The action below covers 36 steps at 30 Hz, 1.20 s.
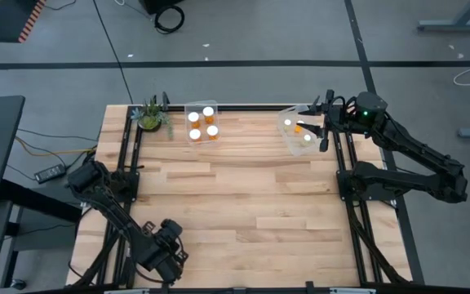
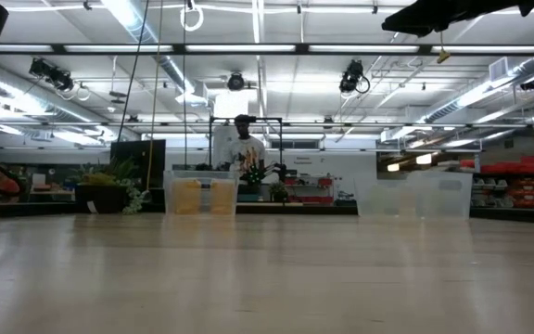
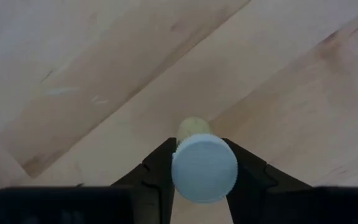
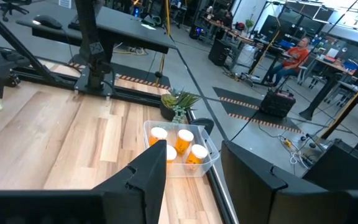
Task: Pick and place medicine bottles into bin by pill shape (circle, oval)
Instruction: Put the small yellow pill bottle into the right transparent bin
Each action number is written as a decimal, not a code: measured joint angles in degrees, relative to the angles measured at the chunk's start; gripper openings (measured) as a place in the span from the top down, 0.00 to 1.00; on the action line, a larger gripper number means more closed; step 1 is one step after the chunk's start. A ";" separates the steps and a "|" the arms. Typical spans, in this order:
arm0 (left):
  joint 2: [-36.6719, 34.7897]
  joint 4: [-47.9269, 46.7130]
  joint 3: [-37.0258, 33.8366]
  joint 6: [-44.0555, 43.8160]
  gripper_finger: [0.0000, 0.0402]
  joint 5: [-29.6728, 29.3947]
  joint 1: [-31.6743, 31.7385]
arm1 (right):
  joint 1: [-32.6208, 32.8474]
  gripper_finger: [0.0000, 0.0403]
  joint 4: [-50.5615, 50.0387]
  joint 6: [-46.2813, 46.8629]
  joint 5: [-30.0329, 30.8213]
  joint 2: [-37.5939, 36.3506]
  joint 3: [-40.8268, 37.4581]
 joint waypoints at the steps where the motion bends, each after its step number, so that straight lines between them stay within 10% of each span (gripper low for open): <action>1: 0.00 -0.07 0.00 0.42 0.72 -0.26 0.05 | 0.00 0.60 0.00 0.00 0.00 0.00 0.00; 36: -1.53 16.18 0.24 54.96 0.69 -3.01 30.40 | 0.00 0.60 0.36 -0.27 0.02 1.09 0.00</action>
